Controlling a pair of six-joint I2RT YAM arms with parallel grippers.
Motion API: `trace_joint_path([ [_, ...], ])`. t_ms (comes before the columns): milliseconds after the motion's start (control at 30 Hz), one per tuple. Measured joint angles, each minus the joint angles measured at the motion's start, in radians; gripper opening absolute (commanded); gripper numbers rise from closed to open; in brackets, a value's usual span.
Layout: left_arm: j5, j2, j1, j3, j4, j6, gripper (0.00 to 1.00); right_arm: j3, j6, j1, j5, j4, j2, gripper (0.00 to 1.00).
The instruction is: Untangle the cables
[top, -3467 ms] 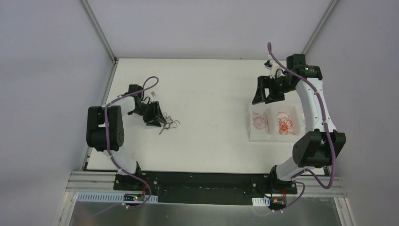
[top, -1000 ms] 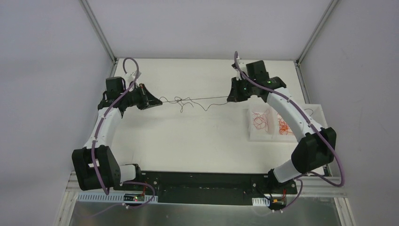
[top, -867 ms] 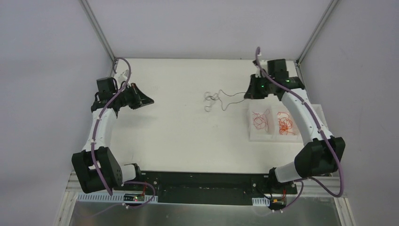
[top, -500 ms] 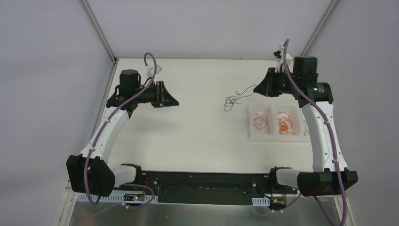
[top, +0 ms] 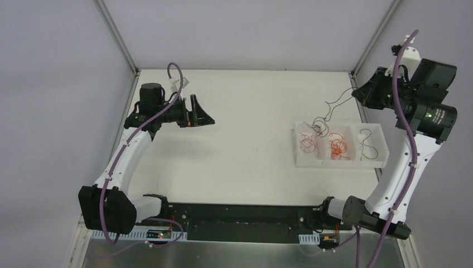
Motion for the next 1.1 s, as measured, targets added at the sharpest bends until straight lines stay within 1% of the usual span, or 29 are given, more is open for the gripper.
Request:
trace_joint_path([
  [133, -0.009, -0.009, 0.0, -0.021, -0.001, 0.003, 0.99, 0.05, -0.064, -0.151, 0.032, -0.086, 0.047, 0.0],
  [300, -0.027, -0.021, 0.0, -0.032, -0.016, 0.023, 0.99, 0.066, -0.151, -0.364, 0.043, -0.14, 0.126, 0.0],
  [467, -0.035, -0.022, 0.0, -0.032, -0.027, 0.03, 0.99, 0.102, -0.216, -0.496, 0.06, -0.156, 0.234, 0.0],
  [600, -0.046, -0.021, 0.0, -0.032, -0.03, 0.031, 0.99, 0.102, -0.253, -0.537, 0.081, -0.152, 0.282, 0.0],
  [733, -0.05, -0.021, 0.0, -0.032, -0.033, 0.031, 0.99, 0.06, -0.28, -0.543, 0.107, -0.119, 0.28, 0.0],
  [967, -0.051, -0.011, 0.0, -0.032, -0.035, 0.033, 0.99, -0.141, -0.33, -0.543, 0.206, 0.04, 0.261, 0.0],
  [1100, -0.055, 0.013, 0.0, -0.026, -0.036, 0.034, 0.99, -0.195, -0.34, -0.538, 0.259, 0.101, 0.278, 0.0],
])
